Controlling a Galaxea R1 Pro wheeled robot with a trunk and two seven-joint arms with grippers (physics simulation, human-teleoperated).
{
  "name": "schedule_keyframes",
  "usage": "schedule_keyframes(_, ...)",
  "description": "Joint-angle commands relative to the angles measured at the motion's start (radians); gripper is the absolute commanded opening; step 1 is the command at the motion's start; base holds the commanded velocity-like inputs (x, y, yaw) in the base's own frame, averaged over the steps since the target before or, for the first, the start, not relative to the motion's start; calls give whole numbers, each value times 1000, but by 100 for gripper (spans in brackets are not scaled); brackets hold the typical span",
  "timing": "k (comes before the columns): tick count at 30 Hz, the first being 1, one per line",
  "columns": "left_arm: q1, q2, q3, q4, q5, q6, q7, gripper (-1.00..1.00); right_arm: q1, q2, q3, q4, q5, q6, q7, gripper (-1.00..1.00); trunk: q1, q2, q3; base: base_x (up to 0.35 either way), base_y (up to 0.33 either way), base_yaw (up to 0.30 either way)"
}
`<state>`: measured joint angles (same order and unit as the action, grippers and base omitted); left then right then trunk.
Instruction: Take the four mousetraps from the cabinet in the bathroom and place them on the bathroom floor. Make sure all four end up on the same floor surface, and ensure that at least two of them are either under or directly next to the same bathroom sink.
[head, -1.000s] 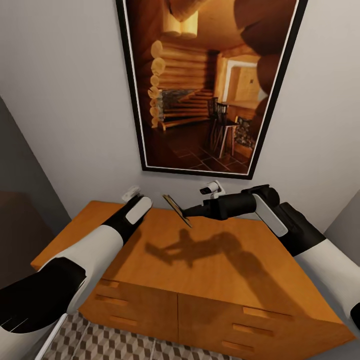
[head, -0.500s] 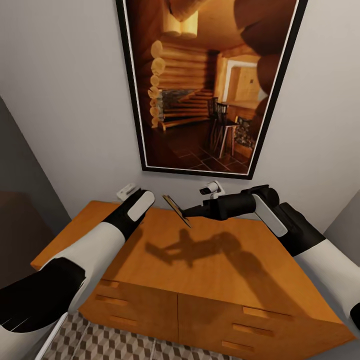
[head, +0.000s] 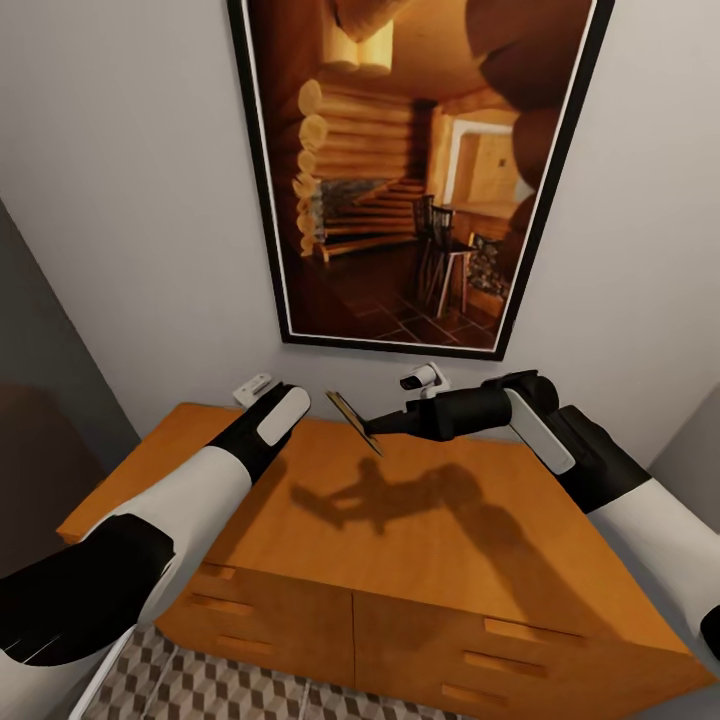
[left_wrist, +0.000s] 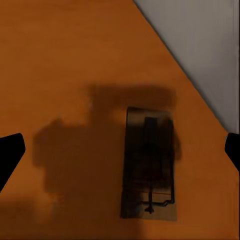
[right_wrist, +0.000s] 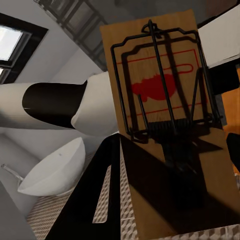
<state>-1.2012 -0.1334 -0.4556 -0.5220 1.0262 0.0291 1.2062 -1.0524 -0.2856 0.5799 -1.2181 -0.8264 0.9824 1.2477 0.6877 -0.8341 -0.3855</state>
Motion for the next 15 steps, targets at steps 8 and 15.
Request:
schedule_keyframes(8, 0, 0, 0, 0, 0, 0, 1, 100, 1, 0, 0, 1, -1, 2, -1, -100, 0, 0, 0, 130, -121, 0)
schedule_keyframes(15, 0, 1, 0, 0, 0, 1, 1, 100, 18, -1, -1, 1, -2, -19, -1, -100, 0, 0, 0, 15, -14, 0)
